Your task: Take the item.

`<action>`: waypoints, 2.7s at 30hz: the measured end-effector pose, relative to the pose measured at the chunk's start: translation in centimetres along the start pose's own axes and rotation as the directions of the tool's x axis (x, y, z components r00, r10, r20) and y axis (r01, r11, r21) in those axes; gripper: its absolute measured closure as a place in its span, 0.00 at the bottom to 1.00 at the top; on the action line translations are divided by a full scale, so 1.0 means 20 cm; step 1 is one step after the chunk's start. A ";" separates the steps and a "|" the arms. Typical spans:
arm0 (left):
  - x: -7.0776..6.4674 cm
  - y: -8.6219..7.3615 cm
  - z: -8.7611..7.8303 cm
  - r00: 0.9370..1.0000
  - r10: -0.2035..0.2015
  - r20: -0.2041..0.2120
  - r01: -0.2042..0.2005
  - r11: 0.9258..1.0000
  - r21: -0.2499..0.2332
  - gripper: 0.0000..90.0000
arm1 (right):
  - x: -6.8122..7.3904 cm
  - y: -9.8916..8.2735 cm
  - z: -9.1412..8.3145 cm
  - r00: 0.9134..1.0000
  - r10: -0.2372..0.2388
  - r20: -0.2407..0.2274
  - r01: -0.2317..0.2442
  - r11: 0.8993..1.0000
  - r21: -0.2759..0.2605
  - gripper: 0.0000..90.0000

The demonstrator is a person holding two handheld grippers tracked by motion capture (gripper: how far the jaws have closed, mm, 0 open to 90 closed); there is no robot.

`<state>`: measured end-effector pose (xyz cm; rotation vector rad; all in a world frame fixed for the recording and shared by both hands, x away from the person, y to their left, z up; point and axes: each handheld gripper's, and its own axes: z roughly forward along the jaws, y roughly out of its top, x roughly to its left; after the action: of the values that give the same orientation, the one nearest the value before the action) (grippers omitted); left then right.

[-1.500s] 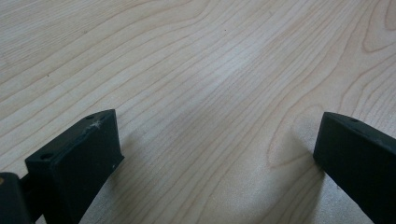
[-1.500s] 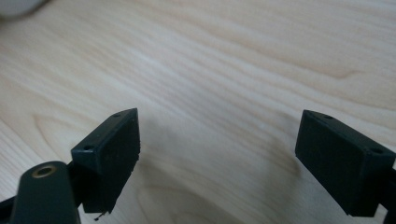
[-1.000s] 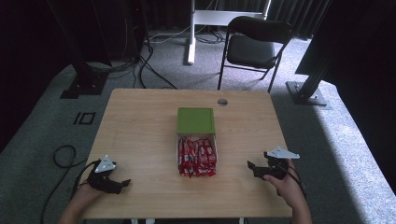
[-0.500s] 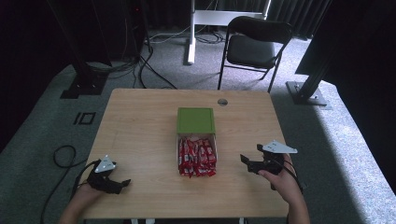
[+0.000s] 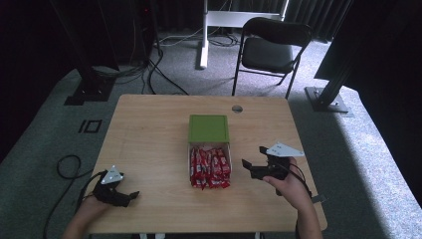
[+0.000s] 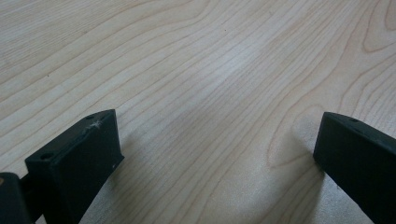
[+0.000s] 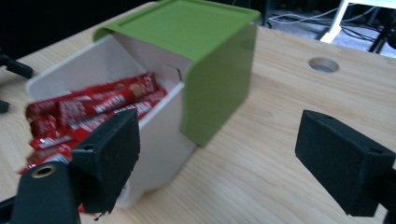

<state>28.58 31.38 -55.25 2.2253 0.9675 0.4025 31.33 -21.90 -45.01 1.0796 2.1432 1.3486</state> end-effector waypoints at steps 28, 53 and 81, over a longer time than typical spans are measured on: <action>0.00 0.00 0.00 1.000 0.000 0.000 0.000 1.000 -0.001 0.02 | 0.35 0.20 0.31 0.976 -0.139 -0.169 0.139 0.990 -0.008 0.17; 0.00 0.00 0.00 1.000 0.000 -0.001 0.000 1.000 -0.001 0.02 | 0.45 0.16 0.56 0.996 -0.013 -0.085 0.028 0.983 0.182 0.49; 0.00 0.00 0.00 1.000 0.001 0.000 -0.001 1.000 0.000 0.02 | 0.45 0.15 0.61 0.990 0.136 -0.031 -0.123 0.954 0.272 0.89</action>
<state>28.58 31.39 -55.25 2.2255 0.9668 0.4032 35.05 -7.05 -47.41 1.3239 2.3810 1.1708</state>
